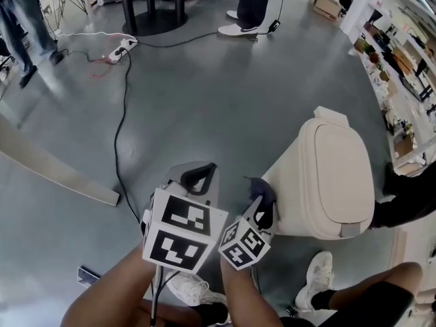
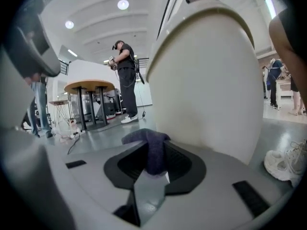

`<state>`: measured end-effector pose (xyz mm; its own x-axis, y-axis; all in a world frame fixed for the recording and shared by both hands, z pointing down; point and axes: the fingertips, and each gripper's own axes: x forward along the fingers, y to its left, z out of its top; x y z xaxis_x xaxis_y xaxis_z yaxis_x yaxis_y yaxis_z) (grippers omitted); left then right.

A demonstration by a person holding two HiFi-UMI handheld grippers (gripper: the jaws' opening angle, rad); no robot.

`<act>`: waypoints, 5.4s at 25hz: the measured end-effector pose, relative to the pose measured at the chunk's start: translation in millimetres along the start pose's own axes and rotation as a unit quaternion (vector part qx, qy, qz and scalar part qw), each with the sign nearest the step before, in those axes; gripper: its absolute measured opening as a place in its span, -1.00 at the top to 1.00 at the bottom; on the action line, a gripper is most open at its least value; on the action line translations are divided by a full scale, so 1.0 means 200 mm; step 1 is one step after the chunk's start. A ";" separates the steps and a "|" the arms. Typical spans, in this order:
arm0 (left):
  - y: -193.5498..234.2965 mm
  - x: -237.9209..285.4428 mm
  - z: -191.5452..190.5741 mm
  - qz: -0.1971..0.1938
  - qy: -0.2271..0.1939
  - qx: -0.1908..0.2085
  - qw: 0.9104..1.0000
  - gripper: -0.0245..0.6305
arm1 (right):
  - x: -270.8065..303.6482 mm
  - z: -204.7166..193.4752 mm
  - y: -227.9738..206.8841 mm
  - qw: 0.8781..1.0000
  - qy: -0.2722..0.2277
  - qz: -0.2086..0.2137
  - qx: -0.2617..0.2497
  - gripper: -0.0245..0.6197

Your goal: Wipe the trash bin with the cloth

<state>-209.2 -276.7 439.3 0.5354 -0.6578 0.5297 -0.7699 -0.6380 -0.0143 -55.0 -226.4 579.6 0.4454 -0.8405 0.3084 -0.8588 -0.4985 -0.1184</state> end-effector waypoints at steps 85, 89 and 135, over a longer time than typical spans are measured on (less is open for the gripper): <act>-0.41 -0.47 0.72 0.087 -0.100 -0.050 0.990 0.93 | -0.93 1.03 -0.06 0.924 -0.030 0.334 -0.187 0.63; -0.63 -0.59 0.85 0.075 -0.138 -0.064 0.986 0.93 | -1.01 1.27 -0.36 0.928 -0.051 0.311 -0.199 0.63; -1.39 -0.96 0.61 0.067 -0.177 -0.047 0.981 0.93 | -1.19 1.56 -1.10 0.917 -0.078 0.335 -0.200 0.63</act>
<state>-55.9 -21.2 238.6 0.5011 -0.8417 0.2013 -0.8614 -0.5074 0.0228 107.6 17.6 238.2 -0.2125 -0.9656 0.1501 -0.9633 0.2328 0.1335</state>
